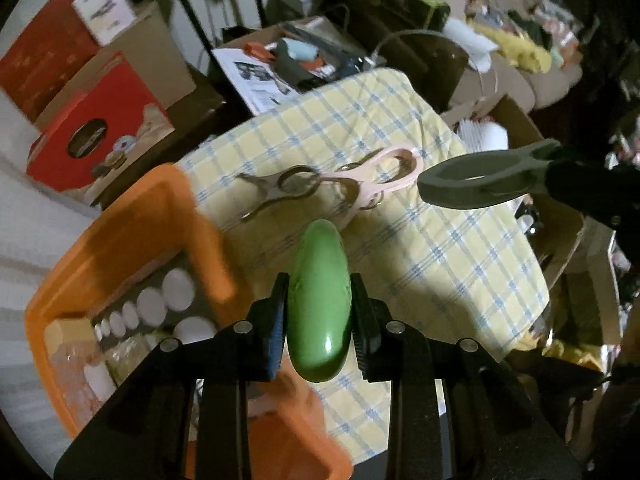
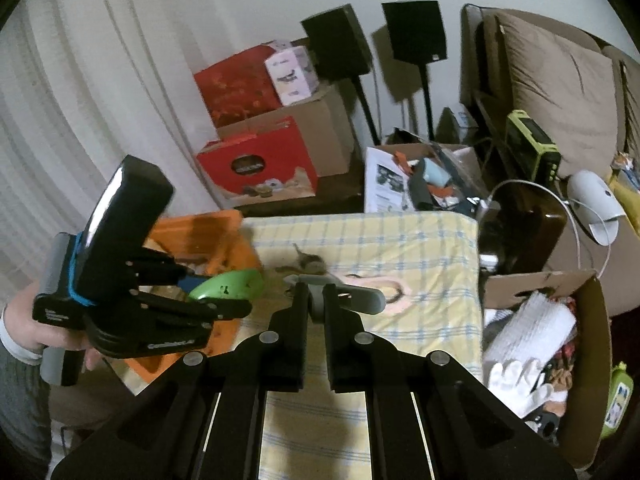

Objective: Organize objects
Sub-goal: 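Lift the green egg with the left gripper over the basket while the right carries the grey clip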

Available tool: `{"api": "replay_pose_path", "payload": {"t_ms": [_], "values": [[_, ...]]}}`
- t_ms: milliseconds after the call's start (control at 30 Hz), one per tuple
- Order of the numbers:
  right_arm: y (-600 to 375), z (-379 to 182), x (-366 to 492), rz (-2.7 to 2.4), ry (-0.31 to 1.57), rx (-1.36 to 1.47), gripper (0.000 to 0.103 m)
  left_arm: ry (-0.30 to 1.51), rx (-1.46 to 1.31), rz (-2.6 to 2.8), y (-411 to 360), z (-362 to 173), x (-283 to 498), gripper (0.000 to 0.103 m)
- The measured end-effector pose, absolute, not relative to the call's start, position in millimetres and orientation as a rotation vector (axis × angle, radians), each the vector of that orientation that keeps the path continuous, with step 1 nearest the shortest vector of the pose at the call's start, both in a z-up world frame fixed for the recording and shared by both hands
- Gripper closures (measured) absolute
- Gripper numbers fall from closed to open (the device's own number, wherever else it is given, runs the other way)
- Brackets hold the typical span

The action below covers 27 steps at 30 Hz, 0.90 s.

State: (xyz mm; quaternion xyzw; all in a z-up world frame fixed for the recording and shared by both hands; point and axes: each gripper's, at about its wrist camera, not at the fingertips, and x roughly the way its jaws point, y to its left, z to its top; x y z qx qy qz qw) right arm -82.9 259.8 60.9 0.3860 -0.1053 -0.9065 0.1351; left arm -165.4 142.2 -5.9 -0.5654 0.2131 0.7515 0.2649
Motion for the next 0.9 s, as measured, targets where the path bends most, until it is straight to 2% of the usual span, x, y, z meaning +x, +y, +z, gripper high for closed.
{"api": "replay_pose_path", "payload": {"t_ms": [367, 900], "values": [[181, 65, -88, -2.531, -0.217, 1.078, 0.097, 0.399, -1.542, 2.144, 46, 18, -166, 0.077], [81, 40, -117, -2.442, -0.131, 1.099, 0.097, 0.252, -1.744, 2.269, -71, -34, -190, 0.077]]}}
